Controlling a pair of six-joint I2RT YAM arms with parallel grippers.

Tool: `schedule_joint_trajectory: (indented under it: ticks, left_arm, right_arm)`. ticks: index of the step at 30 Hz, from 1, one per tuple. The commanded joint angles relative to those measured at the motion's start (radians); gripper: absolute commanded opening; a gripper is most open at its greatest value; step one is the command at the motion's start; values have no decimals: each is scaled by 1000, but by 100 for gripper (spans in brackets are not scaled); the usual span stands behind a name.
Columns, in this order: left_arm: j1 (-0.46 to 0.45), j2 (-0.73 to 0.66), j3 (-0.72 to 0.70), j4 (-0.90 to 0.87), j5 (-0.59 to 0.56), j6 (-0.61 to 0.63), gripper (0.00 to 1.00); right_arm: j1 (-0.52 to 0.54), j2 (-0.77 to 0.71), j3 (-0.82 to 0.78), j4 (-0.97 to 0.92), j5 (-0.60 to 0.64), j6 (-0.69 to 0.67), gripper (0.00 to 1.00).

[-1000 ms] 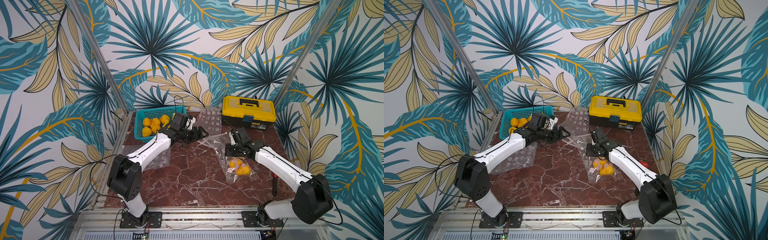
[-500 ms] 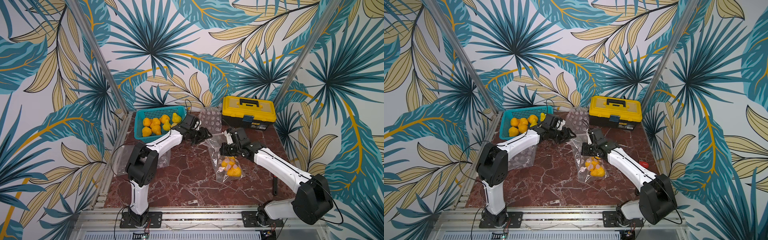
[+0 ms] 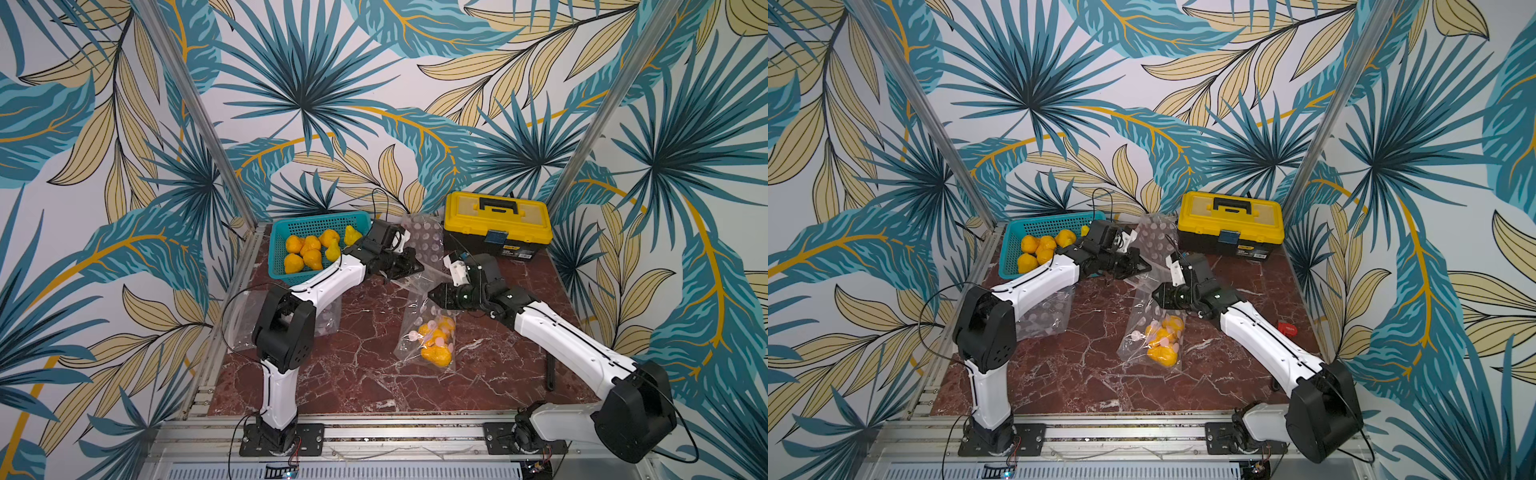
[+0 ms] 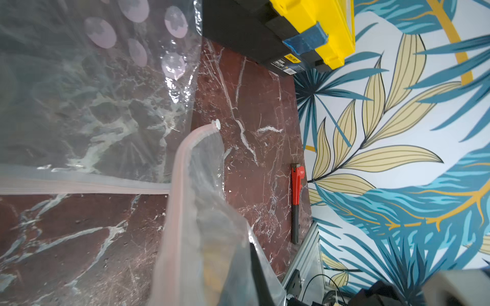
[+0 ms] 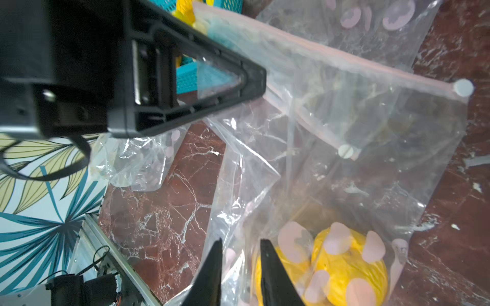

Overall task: Open the zip-top bag and take out the pear
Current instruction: Pick up the zipper food storage bag at the center of the board.

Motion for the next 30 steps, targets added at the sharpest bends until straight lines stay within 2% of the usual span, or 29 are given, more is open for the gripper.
schedule_joint_trajectory:
  ticks: [1,6,9,12,16,19,25,27,30]
  left_arm:
    - [-5,-105,33,-2,83,133,0]
    - [-5,-175,50,-65,167,276,0]
    - [-5,-240,46,-136,164,393,0]
    - [-5,-334,-5,-157,154,529,0]
    - [-5,-464,-87,-199,162,750,0]
    - [-5,-561,-185,-211,208,953,0]
    - [-5,-718,-392,-211,180,1228,0]
    - [-5,-761,-449,-210,170,1294,0]
    - [-3,-811,-509,-211,134,1324,0]
  right_arm:
    - [5,-81,29,-49,87,-55,43]
    - [3,-207,39,-77,228,-128,53]
    - [3,-280,36,-83,322,-150,58]
    - [-6,-342,16,-69,364,-179,63]
    - [-36,-393,-21,-28,368,-209,63]
    - [-85,-421,-56,24,290,-233,63]
    - [-158,-458,-164,206,-7,-364,63]
    - [-158,-468,-189,224,-89,-435,65]
    - [-158,-470,-205,202,-237,-566,66]
